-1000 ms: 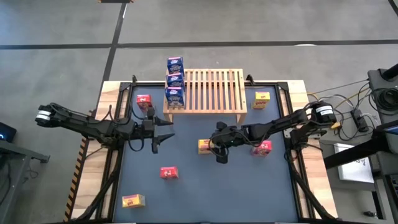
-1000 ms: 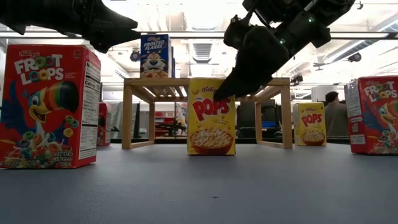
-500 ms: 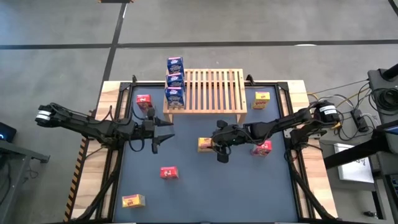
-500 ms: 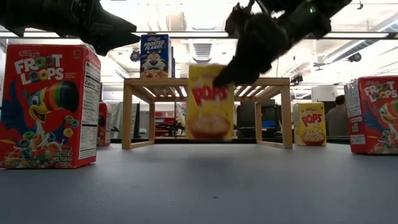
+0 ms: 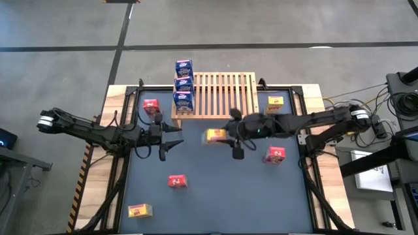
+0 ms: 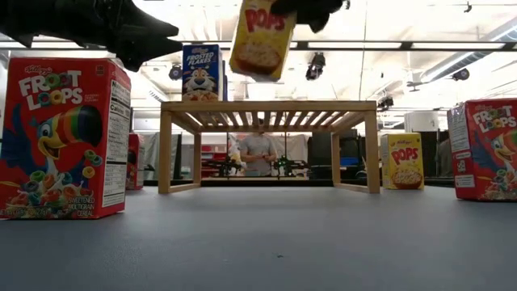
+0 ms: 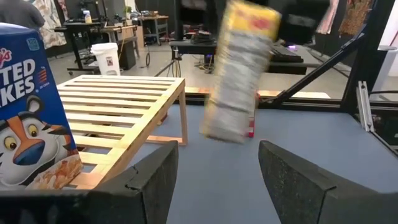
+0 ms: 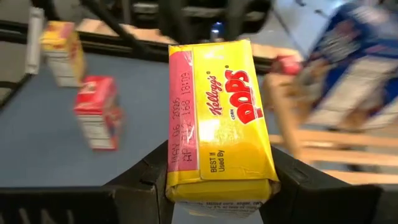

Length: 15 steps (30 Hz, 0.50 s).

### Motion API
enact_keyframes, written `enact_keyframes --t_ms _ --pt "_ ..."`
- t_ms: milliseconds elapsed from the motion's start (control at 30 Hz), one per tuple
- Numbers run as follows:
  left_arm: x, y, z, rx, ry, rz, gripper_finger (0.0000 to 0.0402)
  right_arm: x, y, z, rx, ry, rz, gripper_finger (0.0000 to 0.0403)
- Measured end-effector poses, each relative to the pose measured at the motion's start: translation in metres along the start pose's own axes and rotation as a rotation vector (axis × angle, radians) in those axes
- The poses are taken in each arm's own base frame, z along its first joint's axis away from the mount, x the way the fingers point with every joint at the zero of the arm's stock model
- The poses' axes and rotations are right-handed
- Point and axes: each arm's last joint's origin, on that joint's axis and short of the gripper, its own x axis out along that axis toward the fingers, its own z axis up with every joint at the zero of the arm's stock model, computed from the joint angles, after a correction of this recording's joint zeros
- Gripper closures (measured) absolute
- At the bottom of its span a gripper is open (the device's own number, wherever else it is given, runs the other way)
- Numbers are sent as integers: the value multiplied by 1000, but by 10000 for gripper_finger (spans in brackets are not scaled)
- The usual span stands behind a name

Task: Stack cereal on shelf
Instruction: Put the middle yellow cereal box on the shelf

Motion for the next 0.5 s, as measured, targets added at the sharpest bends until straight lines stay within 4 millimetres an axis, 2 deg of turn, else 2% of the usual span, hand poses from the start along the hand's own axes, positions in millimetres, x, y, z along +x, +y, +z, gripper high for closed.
enact_keyframes --t_ms 100,267,500 --pt "0 0 0 -3 -4 0 194 -8 -22 12 -21 -12 -60 243" --pt "0 0 3 -25 -15 -1 194 -16 -71 22 -17 -25 -168 243" --pt "0 0 6 -23 -25 -1 194 -19 -148 20 20 -23 -118 245"
